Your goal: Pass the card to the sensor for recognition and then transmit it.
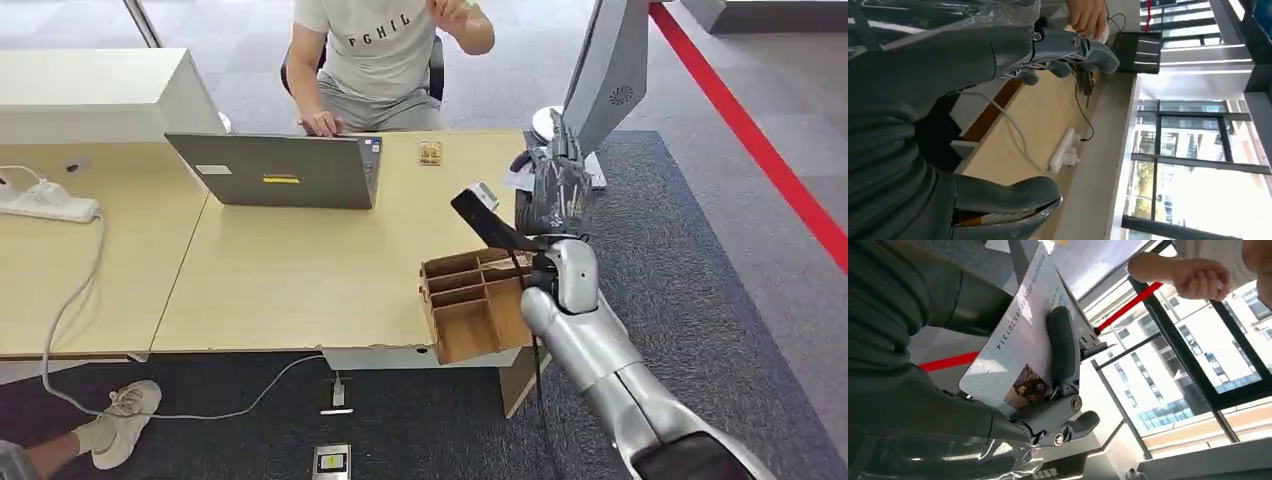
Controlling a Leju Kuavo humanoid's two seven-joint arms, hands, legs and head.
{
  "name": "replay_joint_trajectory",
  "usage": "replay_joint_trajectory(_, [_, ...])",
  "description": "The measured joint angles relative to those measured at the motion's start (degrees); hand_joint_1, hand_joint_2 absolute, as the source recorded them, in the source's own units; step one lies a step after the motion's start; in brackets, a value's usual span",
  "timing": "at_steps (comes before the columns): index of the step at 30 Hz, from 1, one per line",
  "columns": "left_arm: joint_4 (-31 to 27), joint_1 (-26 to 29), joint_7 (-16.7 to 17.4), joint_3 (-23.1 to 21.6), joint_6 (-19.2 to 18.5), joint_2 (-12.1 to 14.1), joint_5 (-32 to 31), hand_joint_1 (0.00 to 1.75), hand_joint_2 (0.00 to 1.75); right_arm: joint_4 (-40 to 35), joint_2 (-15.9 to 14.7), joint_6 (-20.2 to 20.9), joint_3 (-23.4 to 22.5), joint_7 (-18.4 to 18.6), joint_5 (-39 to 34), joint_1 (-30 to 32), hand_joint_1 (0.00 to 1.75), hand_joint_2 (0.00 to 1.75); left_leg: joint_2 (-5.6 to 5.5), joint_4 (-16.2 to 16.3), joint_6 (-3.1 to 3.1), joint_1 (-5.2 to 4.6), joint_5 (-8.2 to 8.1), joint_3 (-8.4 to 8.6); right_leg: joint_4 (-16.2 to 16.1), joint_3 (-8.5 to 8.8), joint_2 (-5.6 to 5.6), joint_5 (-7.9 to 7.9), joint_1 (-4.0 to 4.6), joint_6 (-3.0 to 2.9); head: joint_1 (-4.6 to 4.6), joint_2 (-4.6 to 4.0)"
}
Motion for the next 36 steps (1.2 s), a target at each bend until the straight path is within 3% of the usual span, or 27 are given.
replay_joint_trajectory(10, [0.02, 0.02, 0.0, -1.66, 0.0, 0.26, 3.8, 0.0, 1.75, 5.31, 4.78, 0.37, 2.97, 1.4, 2.6, -3.42, 1.75, 1.75, -0.01, 0.0, 0.0, 0.0, 0.0, -0.01, -0.01, -0.02, 0.0, 0.0, 0.0, 0.0, 0.02, 0.0])
replay_joint_trajectory(27, [0.63, 0.2, 0.0, -3.36, 0.0, 0.63, 3.47, 0.0, 1.75, 11.86, 9.68, 0.68, 5.31, 1.97, 6.75, -6.0, 1.75, 1.75, 0.0, 0.0, 0.0, 0.0, 0.0, -0.02, -0.01, -0.05, 0.0, 0.0, 0.0, 0.0, 0.02, 0.0])
replay_joint_trajectory(36, [1.75, 0.52, 0.0, -3.43, 0.0, 0.0, 2.84, 0.0, 1.75, 13.75, 10.64, 0.87, 5.42, 1.66, 8.07, -5.96, 1.75, 1.75, 0.0, 0.01, 0.0, -0.01, 0.0, -0.02, -0.02, -0.06, 0.0, 0.0, 0.0, 0.0, 0.02, 0.0])
